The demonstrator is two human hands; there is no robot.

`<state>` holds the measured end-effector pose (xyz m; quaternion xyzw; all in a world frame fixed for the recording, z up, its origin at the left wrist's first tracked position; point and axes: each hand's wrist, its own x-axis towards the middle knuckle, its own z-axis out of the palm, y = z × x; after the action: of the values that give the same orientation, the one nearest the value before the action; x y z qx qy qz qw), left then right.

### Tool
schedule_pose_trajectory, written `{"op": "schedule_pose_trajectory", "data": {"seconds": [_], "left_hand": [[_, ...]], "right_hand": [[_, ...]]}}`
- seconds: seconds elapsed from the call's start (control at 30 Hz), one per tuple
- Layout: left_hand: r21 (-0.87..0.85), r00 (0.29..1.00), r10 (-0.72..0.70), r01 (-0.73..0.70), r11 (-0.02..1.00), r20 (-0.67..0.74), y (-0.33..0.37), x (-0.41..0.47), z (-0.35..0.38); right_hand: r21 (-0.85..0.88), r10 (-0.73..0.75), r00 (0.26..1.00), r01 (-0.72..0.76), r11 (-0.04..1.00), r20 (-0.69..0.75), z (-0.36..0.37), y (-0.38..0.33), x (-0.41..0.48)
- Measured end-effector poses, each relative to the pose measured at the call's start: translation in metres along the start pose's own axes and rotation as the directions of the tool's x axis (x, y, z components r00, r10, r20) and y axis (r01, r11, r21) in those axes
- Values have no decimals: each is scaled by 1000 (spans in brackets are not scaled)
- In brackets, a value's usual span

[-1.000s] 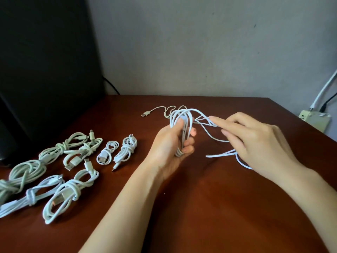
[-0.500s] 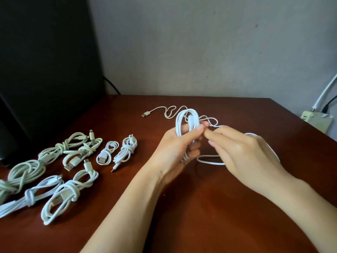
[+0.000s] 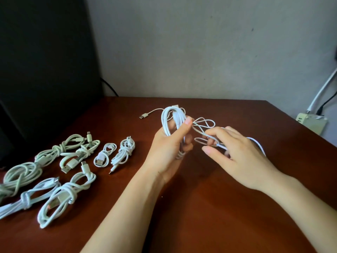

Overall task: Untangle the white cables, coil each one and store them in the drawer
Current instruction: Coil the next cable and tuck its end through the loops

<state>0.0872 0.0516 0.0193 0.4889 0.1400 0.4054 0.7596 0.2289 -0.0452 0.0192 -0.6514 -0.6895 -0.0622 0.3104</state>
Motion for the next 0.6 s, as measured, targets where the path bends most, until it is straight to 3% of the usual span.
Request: {"op": "schedule_pose_trajectory", "data": {"seconds": [0.2,0.3,0.43,0.6], "left_hand": [[-139,999,33,-35,990,-21,8,3,-3],[-180,997,33,-46,983,-74,12,5,-7],[-176,992,20,-42,983,-128,12,5,-8],[-164,988,23,-48,985,-154,12,5,-9]], "right_hand": [[-112,-60,982,40,993,-180,3,9,2],[-97,-52,980,34,995,-190,0,12,0],[-221,-143,964,93,971,-223,-3,4,1],[-135,-231,942,203,970,-242,-3,2,0]]}}
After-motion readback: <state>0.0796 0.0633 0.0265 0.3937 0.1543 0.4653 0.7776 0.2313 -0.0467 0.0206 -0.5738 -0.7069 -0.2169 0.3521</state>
